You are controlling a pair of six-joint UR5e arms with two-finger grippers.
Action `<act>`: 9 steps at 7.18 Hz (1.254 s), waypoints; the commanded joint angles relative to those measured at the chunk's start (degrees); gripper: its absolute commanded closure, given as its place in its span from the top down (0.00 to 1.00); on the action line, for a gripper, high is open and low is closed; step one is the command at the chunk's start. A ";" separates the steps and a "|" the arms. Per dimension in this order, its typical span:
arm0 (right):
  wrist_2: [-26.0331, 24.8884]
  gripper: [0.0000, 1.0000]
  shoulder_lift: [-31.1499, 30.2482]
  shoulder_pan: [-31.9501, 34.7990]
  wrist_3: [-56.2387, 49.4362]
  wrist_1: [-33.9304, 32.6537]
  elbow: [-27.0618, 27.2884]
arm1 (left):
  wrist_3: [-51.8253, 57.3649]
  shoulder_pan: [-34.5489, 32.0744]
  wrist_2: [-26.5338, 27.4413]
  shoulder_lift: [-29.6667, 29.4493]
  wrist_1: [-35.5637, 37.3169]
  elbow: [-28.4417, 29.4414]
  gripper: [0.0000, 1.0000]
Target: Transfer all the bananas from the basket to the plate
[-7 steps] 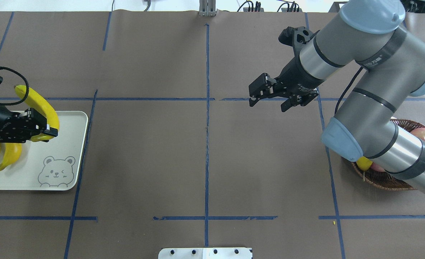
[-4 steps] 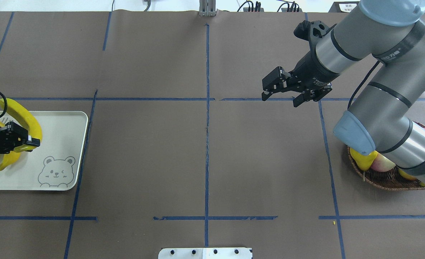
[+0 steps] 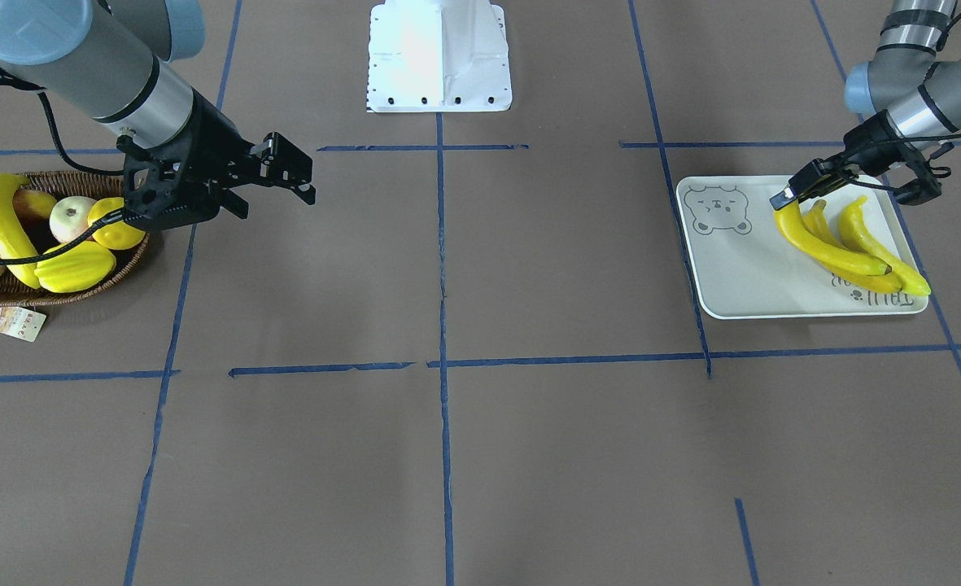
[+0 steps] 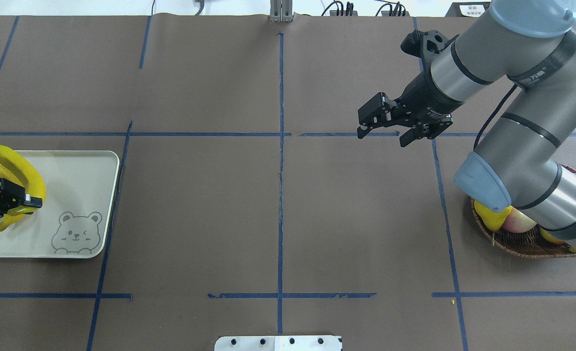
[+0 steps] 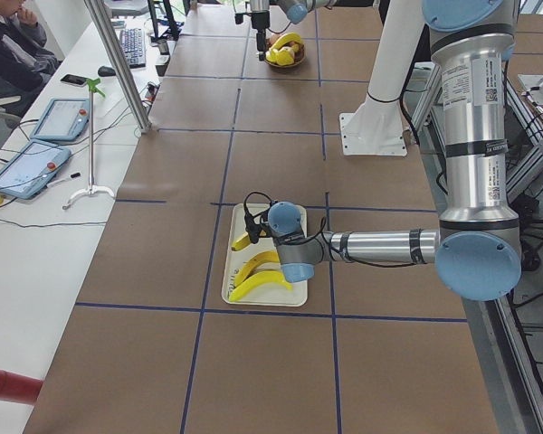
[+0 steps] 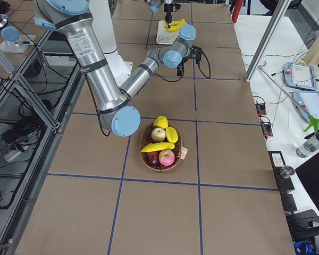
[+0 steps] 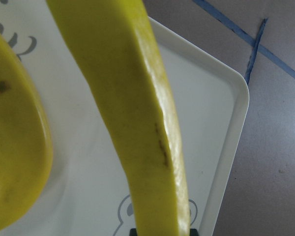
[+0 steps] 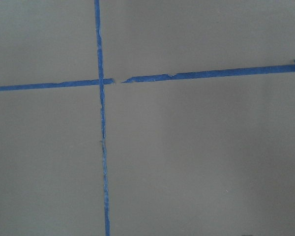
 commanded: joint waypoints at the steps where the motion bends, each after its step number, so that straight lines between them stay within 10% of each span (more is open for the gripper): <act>1: 0.00 1.00 -0.01 -0.03 0.00 0.00 0.06 | 0.33 -0.24 -0.08 -0.10 -0.42 -0.29 0.99; 4: -0.17 1.00 -4.28 1.46 -3.84 0.00 2.59 | -6.64 -6.04 -6.23 -2.02 0.72 -6.06 1.00; 9: -6.67 1.00 -33.89 6.54 -39.57 1.05 14.64 | -9.42 -0.79 -5.01 -8.09 1.52 -8.56 1.00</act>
